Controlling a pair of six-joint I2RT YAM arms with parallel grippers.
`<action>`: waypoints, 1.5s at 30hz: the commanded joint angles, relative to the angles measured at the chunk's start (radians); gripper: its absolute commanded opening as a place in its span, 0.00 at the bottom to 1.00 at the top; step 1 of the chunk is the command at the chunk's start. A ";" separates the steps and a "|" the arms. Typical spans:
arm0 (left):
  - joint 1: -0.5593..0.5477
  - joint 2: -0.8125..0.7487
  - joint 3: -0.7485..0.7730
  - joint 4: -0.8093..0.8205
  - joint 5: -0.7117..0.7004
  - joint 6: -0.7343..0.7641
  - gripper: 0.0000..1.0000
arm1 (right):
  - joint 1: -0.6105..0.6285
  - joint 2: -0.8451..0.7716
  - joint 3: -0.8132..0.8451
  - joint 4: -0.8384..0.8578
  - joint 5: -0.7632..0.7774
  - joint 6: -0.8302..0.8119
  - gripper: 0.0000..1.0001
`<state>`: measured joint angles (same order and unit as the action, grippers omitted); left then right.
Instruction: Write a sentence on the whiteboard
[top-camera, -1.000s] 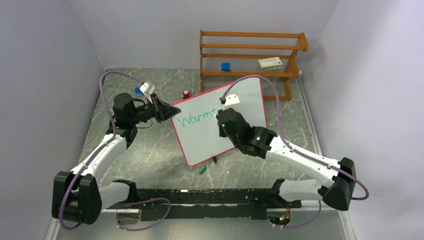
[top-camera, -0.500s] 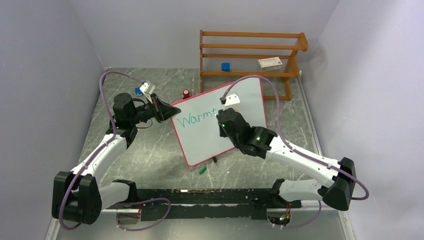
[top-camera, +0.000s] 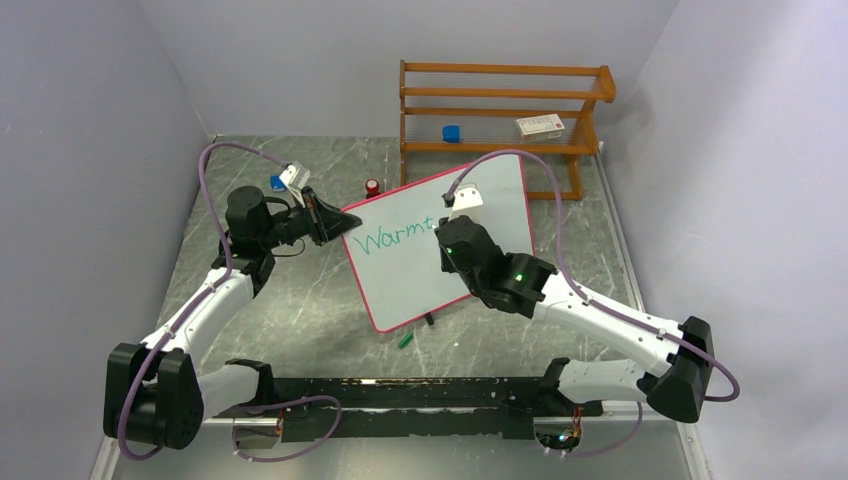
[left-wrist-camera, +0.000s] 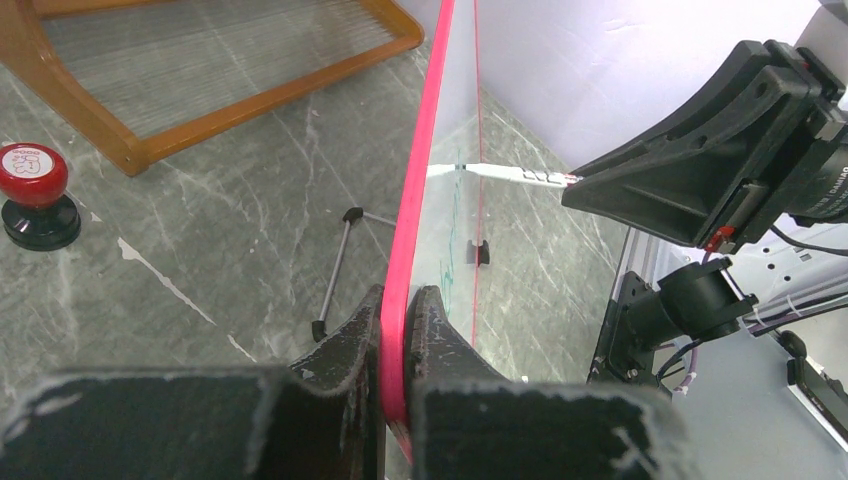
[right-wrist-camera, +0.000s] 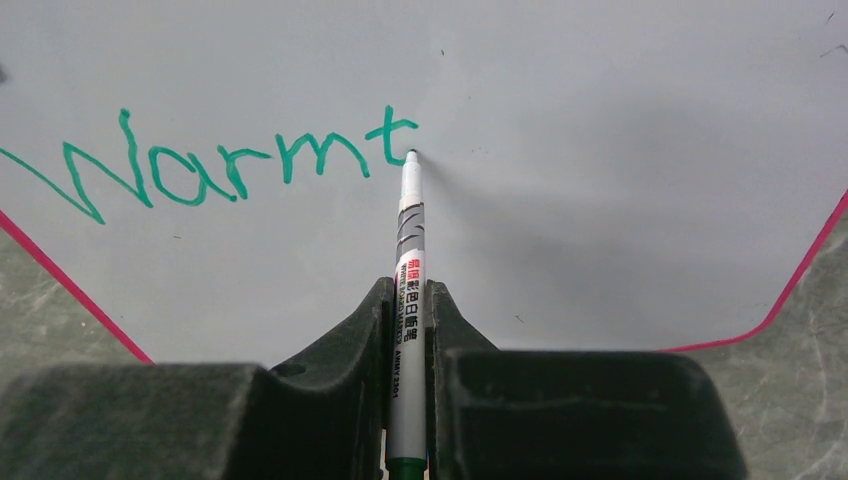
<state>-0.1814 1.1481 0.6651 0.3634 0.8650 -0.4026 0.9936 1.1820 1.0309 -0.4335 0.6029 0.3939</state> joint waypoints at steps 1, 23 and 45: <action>-0.018 0.038 -0.032 -0.157 -0.095 0.217 0.05 | -0.010 -0.040 0.004 0.041 0.020 -0.023 0.00; -0.018 0.038 -0.033 -0.151 -0.090 0.214 0.05 | -0.040 0.011 0.073 0.102 0.046 -0.079 0.00; -0.018 0.038 -0.033 -0.149 -0.089 0.214 0.05 | -0.047 0.024 0.054 -0.018 -0.012 -0.020 0.00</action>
<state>-0.1814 1.1473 0.6651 0.3614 0.8669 -0.3969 0.9546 1.2087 1.0809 -0.3981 0.6125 0.3443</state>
